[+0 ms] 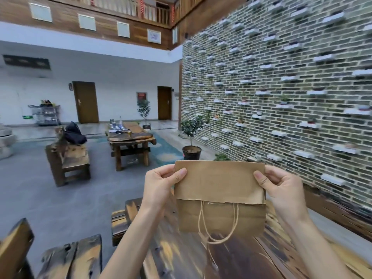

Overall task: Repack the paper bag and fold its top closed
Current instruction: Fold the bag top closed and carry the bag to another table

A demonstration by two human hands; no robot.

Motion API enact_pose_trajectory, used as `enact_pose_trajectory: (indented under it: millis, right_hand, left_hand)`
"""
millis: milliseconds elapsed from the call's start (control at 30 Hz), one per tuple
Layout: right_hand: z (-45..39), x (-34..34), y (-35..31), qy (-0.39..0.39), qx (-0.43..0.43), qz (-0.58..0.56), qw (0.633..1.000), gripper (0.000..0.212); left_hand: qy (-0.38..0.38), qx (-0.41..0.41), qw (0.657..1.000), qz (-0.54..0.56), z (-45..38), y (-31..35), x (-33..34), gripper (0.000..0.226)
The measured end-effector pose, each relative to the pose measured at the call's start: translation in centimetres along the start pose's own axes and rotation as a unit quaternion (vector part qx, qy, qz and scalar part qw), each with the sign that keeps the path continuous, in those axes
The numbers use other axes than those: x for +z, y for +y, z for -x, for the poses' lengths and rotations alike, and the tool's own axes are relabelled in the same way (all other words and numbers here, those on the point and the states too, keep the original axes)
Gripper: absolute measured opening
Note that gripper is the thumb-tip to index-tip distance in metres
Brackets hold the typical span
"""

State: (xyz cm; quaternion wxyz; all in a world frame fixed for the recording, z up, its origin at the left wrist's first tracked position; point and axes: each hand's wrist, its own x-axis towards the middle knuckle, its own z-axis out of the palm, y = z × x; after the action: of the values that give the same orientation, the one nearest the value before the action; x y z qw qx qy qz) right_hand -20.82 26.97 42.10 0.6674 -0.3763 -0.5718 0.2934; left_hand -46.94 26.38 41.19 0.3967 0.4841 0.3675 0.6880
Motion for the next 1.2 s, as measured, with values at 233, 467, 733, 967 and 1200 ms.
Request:
enact_pose_trajectory:
  millis: [233,467,733,967,1200]
  right_hand:
    - [-4.6,7.7,5.2,-0.012,0.024,-0.025,0.999,0.015]
    - [-10.9,14.6,11.3,-0.014,0.022,-0.023,0.999,0.020]
    - [-19.7,20.5,16.8,0.016,0.023,0.020,0.999,0.015]
    - [-23.2,22.7,20.6,0.027,0.057,0.078,0.995,0.016]
    - [-25.1,23.2,25.3,0.058,0.064,0.257,0.963,0.016]
  left_hand:
    - [0.028,0.008,0.999,-0.024,-7.2,-2.7,-6.1,0.016]
    - [0.038,0.012,0.999,-0.031,-16.5,-5.7,-9.5,0.017]
    - [-0.007,-0.004,0.999,-0.031,-29.4,-9.2,-11.8,0.014]
    - [-0.050,-0.024,0.998,-0.031,-37.1,-14.2,-12.6,0.014]
    - [-0.133,-0.084,0.987,-0.013,-44.3,-22.3,-12.0,0.012]
